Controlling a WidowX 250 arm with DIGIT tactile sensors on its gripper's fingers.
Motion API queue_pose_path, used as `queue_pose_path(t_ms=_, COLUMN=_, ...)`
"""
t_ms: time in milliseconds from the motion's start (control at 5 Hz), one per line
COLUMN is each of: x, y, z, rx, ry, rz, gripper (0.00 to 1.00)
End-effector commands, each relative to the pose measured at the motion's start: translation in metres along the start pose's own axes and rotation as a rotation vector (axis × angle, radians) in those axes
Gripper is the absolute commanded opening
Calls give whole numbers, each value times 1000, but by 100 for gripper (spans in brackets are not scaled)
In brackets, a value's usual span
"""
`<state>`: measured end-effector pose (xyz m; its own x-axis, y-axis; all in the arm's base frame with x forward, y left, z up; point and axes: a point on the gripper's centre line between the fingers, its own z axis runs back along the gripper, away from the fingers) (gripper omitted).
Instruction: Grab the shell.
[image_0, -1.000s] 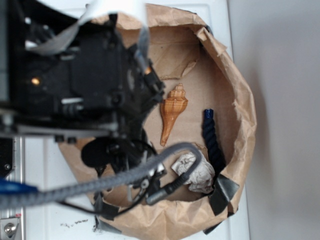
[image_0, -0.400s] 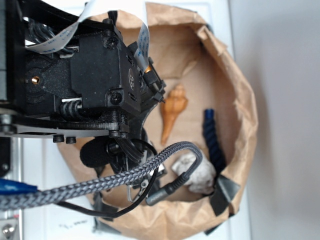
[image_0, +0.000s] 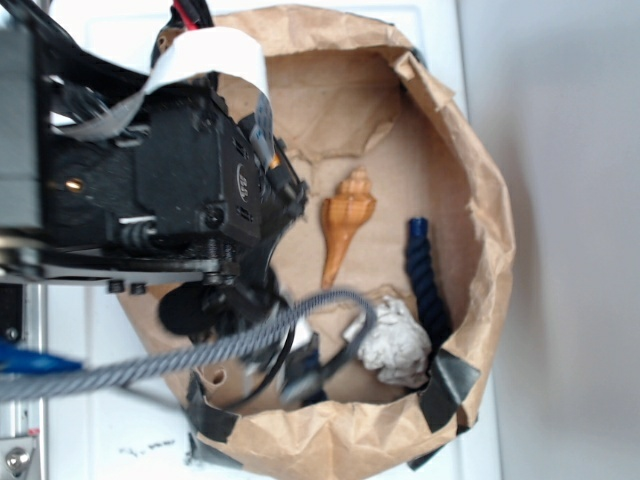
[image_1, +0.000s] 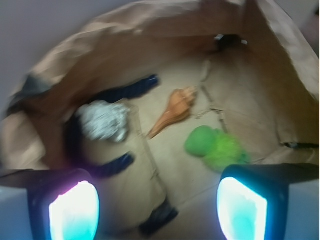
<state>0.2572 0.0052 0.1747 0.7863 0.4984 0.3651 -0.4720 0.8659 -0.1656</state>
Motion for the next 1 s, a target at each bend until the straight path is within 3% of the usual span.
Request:
queue_pose_path(t_ms=0, x=20, y=-18, z=-36, rx=111, ry=-114, rz=32, gripper=100)
queue_pose_path(t_ms=200, x=35, y=-26, z=-55, rx=153, ry=-142, rz=67, gripper=100)
queue_pose_path(t_ms=400, x=45, y=-23, z=-68, rx=154, ry=-168, rz=86, gripper=100)
queue_pose_path(t_ms=800, x=58, y=-7, z=-78, rx=87, ry=-123, rz=121, gripper=100)
